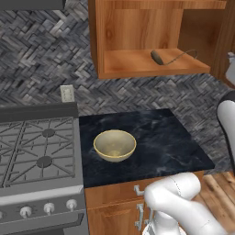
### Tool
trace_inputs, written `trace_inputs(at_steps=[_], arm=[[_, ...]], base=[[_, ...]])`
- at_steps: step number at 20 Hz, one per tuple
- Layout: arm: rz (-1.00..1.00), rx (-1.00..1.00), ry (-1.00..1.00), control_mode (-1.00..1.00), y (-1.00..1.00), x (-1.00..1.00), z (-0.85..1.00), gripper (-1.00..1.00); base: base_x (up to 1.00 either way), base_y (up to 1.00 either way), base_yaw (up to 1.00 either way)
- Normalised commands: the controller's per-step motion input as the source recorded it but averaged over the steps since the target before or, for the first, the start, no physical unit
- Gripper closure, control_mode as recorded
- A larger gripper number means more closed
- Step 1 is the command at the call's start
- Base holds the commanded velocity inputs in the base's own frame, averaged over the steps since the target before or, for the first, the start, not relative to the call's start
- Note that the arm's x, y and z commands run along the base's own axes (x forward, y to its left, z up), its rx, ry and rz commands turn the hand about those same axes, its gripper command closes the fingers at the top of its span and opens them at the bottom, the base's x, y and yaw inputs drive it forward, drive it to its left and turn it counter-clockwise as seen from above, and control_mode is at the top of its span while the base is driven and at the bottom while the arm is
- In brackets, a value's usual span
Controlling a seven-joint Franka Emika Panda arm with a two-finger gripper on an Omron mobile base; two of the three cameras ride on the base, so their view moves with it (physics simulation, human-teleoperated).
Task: Open the cabinet and move the ladle to the pot. Then close the cabinet.
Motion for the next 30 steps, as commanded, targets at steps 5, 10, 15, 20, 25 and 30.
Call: trace_inputs(at_steps=[5,10,15,20,25,30], arm=[[0.0,-0.01,0.06,-1.0,0.0,0.3,-0.01,-1.0],[0.0,0.0,0.09,-1.0,-0.01,0.17,-0.09,-1.0],[0.0,0.0,0.09,-1.0,-0.1,0.15,-0.12,-1.0],[0.0,0.0,0.01,-1.0,-0.03,0.26,-0.01,-1.0],[0.0,-0.02,0.0,-1.0,0.0,0.19,-0.1,-1.0],[0.0,-0.01,0.0,-1.0,-0.02,0.15,-0.09,-1.0]], base=[[0.0,0.0,0.0],[0.0,0.0,0.0],[0.0,0.0,0.0],[0.0,0.0,0.0],[0.0,0.0,0.0],[0.0,0.0,0.0]])
